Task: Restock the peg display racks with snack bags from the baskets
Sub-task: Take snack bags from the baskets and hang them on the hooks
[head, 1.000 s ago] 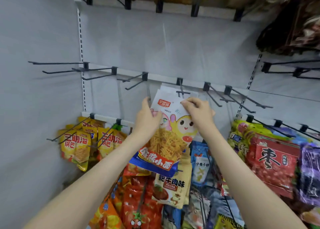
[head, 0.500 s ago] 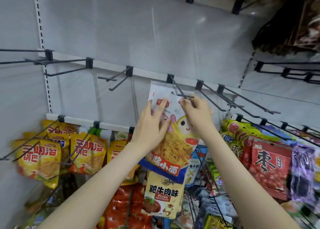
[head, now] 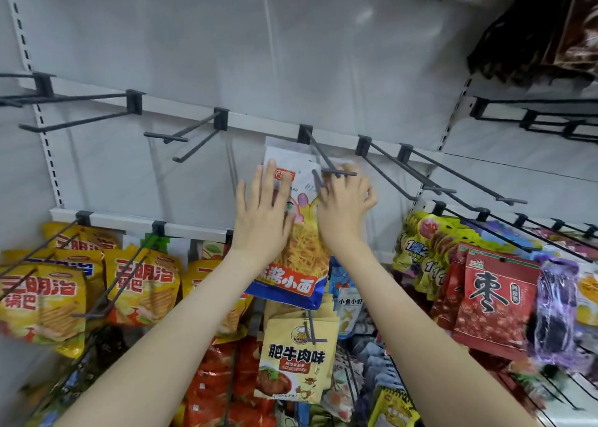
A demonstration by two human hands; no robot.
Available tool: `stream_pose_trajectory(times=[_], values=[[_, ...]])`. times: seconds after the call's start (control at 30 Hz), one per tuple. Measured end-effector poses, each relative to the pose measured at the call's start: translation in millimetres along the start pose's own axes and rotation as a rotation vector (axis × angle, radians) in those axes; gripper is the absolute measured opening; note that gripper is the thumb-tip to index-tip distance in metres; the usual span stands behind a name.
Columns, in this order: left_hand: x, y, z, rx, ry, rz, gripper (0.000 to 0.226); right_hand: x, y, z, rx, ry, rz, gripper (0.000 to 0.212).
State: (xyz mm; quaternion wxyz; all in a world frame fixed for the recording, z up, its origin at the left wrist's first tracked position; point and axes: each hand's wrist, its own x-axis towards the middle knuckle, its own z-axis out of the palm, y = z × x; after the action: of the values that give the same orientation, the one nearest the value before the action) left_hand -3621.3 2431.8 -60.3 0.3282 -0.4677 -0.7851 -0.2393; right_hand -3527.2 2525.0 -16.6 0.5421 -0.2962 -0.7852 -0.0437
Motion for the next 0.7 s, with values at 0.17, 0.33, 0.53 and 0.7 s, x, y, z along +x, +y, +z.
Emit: stream_pose_trajectory(times=[0.17, 0.33, 0.53, 0.7], values=[[9, -2, 16, -0.032, -0.081, 0.04, 0.059, -31, 20, 25, -0.1, -0.363, -0.149, 0.054], [-5, 4, 23, -0.112, -0.105, 0.065, 0.061, -49, 27, 17, -0.078, -0.471, -0.115, 0.06], [-71, 19, 22, -0.12, -0.185, 0.1, 0.066, -104, 24, -10, 0.138, -0.627, -0.131, 0.064], [-129, 30, 0, -0.152, -0.32, 0.013, 0.069, -153, -2, -35, 0.263, -0.737, 0.005, 0.055]])
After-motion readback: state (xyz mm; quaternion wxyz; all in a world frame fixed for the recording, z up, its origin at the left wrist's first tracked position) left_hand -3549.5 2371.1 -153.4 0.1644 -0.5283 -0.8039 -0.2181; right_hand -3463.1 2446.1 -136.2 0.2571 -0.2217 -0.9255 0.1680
